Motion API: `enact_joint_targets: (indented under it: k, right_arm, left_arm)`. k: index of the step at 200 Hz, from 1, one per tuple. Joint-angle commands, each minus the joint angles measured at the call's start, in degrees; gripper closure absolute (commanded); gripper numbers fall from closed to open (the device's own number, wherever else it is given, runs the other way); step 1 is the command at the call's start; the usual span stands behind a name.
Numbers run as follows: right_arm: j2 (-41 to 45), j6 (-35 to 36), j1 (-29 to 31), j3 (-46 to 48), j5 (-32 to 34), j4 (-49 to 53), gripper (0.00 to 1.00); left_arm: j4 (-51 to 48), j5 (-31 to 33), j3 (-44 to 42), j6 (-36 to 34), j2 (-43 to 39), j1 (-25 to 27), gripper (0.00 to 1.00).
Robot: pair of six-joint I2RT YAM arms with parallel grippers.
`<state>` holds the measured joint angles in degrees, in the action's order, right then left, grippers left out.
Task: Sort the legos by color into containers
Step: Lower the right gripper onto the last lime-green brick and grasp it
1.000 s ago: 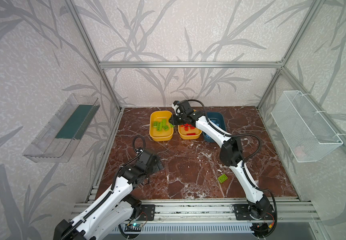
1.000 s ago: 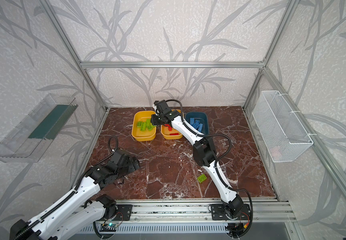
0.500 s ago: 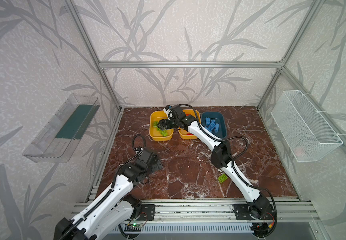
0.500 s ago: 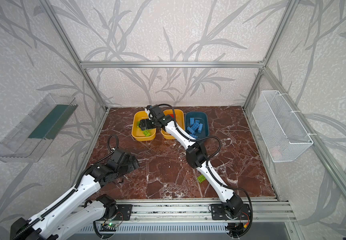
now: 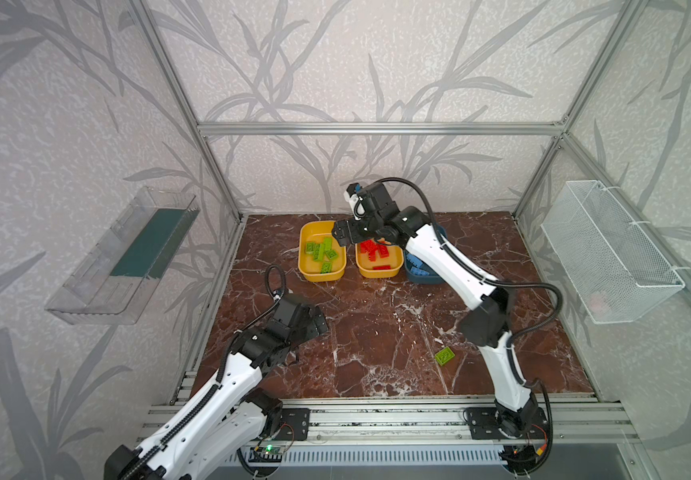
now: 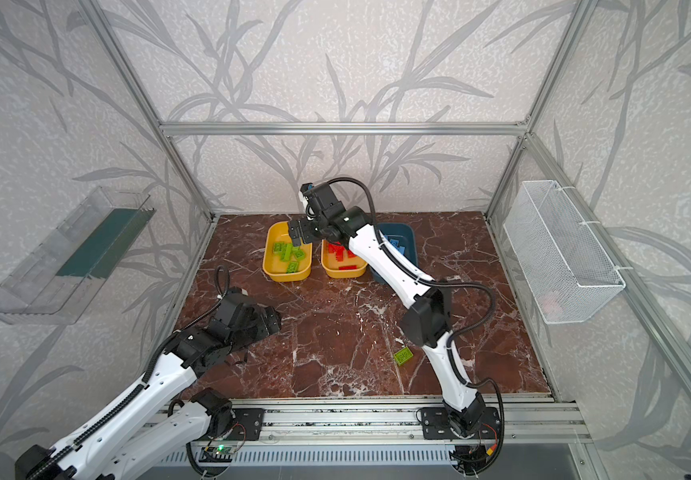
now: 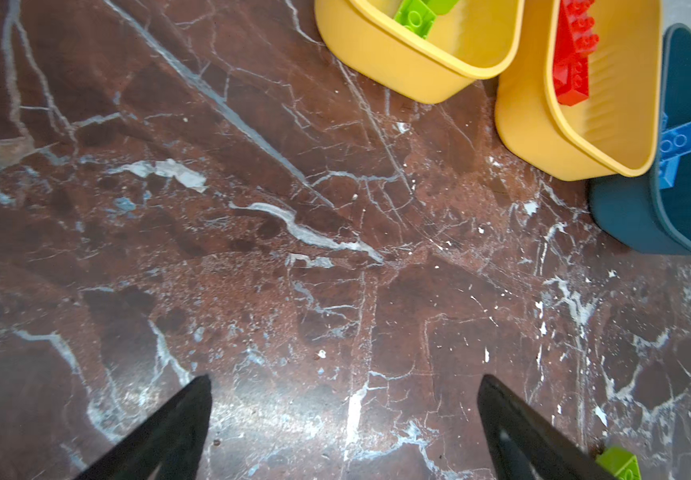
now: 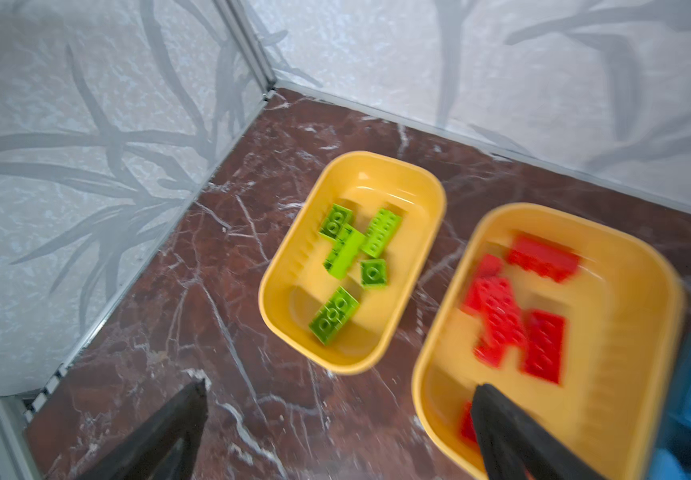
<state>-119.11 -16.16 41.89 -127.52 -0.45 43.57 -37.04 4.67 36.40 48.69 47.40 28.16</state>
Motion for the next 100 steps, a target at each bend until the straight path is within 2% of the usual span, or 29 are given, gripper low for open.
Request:
enact_joint_targets:
  k: [1,22,44,70,100]
  right_arm:
    - [13.0,-1.1,-0.2,20.2,9.7,4.0,0.01]
    - [30.7,-3.2,-0.2,45.2,11.8,-2.1,0.0]
    - [44.9,-8.3,-0.6,62.7,12.1,-0.3,0.02]
    - [56.8,-13.6,-0.7,77.3,9.0,2.8,0.05]
    - [63.7,-16.7,-0.7,86.3,6.5,4.2,0.06]
  left_arm:
    - [3.0,-3.9,1.8,-2.5,0.4,1.0,0.01]
    - [3.4,-4.9,1.6,-3.0,0.1,2.9,0.01]
    - [4.5,-5.7,0.8,-3.1,-0.5,5.2,0.01]
    - [5.8,-6.2,1.2,-4.1,0.7,9.0,0.01]
    - [5.7,-5.1,3.1,-5.9,4.0,14.2,0.01]
